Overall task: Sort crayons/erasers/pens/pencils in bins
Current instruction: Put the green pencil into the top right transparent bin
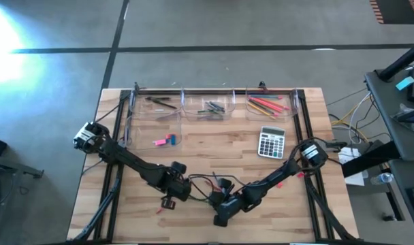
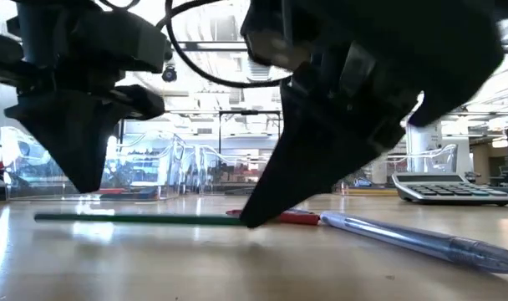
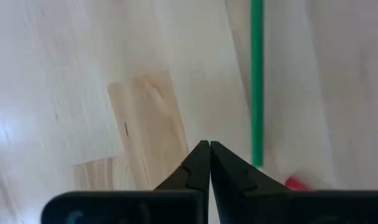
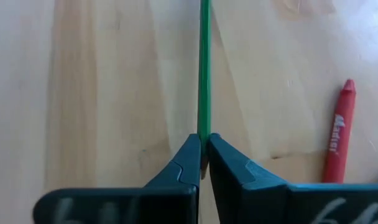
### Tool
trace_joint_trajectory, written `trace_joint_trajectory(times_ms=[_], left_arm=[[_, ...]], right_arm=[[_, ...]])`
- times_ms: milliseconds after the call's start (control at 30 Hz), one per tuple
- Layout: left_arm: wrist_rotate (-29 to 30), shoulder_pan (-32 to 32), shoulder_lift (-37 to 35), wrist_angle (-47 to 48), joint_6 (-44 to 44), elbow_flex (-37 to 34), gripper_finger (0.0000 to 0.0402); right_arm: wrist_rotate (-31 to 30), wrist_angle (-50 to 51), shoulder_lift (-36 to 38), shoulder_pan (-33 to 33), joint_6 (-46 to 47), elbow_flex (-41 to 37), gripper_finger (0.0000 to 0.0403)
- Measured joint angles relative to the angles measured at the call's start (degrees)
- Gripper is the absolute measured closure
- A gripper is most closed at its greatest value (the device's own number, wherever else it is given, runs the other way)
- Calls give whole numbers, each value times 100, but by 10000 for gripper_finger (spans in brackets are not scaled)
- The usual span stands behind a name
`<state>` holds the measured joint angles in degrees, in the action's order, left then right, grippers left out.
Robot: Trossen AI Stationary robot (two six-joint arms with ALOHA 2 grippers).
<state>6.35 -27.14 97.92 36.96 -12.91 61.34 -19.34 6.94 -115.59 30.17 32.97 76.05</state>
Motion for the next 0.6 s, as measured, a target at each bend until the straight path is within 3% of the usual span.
trace_joint_trajectory(times_ms=[467, 600], left_arm=[[-7, -13, -121, 93, -23, 435, 401], [-22, -15, -341, 120, -4, 546, 383]], right_arm=[[-137, 51, 285, -4, -114, 9, 392], [-147, 74, 289, -7, -111, 10, 392]])
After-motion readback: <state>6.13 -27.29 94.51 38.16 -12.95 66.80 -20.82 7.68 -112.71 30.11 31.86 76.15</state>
